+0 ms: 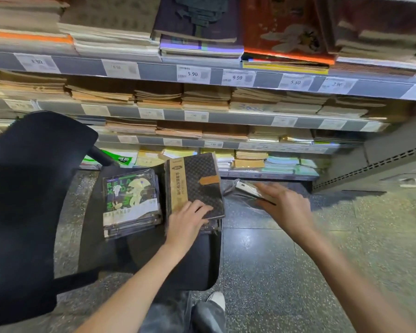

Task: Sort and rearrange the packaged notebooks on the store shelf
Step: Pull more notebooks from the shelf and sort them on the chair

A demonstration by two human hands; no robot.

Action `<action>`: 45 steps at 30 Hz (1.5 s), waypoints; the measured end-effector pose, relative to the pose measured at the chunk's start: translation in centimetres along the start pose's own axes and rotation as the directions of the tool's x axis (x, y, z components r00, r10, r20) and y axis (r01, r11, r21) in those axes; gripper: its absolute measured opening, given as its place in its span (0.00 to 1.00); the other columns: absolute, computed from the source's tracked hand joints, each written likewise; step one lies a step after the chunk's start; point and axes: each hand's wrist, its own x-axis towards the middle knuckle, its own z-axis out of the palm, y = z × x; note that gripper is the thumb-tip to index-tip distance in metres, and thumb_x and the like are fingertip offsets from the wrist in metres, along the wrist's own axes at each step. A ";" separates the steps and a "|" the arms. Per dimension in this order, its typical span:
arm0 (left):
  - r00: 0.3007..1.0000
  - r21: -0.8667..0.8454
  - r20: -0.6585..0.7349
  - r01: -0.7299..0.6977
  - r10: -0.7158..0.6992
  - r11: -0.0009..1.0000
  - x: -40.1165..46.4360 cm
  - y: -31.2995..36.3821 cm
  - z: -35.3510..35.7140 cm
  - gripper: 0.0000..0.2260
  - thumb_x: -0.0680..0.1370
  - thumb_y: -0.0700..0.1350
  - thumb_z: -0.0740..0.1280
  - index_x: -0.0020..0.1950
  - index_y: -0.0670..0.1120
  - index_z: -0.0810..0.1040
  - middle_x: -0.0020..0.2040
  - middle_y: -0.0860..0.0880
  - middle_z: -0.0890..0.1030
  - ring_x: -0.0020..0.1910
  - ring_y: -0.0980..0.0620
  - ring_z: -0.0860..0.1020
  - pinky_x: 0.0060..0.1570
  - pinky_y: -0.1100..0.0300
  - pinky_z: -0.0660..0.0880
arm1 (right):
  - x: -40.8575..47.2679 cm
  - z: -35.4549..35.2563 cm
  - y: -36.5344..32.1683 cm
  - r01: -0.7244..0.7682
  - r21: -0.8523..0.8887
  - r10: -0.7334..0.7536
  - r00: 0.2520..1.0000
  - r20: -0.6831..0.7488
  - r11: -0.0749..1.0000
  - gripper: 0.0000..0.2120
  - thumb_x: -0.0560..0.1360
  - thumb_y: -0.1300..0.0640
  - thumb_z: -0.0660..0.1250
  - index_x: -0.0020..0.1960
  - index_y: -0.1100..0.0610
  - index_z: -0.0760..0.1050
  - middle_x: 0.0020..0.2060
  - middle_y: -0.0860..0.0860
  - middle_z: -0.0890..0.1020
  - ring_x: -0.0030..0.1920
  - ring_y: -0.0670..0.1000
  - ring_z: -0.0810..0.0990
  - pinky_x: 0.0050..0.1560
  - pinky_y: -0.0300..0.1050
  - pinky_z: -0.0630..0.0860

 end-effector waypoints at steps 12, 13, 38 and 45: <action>0.961 -0.778 0.205 0.276 -0.188 0.564 4.1 5.1 -7.9 0.18 0.71 0.56 0.68 0.61 0.60 0.74 0.60 0.58 0.76 0.57 0.56 0.77 0.54 0.62 0.75 | 0.1 -0.6 -1.5 0.310 -0.147 -0.342 0.882 -0.324 0.939 0.13 0.69 0.54 0.73 0.53 0.48 0.80 0.43 0.45 0.84 0.32 0.51 0.83 0.22 0.40 0.70; 0.957 -0.794 0.179 0.277 -0.226 0.542 4.3 5.2 -8.7 0.16 0.72 0.53 0.69 0.59 0.58 0.76 0.57 0.58 0.77 0.56 0.55 0.78 0.53 0.63 0.76 | 0.5 -0.9 -2.0 0.333 -0.168 -0.372 0.858 -0.354 0.928 0.12 0.69 0.54 0.71 0.52 0.49 0.81 0.43 0.45 0.84 0.32 0.51 0.83 0.21 0.40 0.71; 0.896 -0.478 0.310 0.436 -0.318 0.763 -3.1 -5.0 0.9 0.19 0.74 0.37 0.68 0.65 0.46 0.74 0.64 0.50 0.69 0.63 0.54 0.70 0.65 0.66 0.61 | 3.1 11.9 -5.0 0.324 -0.108 -0.225 0.826 0.516 0.940 0.33 0.75 0.47 0.64 0.74 0.42 0.52 0.76 0.44 0.48 0.76 0.49 0.45 0.72 0.54 0.55; 0.744 -0.582 0.365 0.652 -0.560 0.486 -3.1 -5.3 1.1 0.19 0.76 0.41 0.67 0.65 0.43 0.69 0.55 0.47 0.74 0.51 0.52 0.74 0.48 0.63 0.68 | 1.7 12.4 -3.1 -0.131 0.367 0.128 0.991 0.033 0.921 0.26 0.72 0.61 0.70 0.67 0.58 0.66 0.63 0.55 0.70 0.62 0.55 0.70 0.59 0.42 0.66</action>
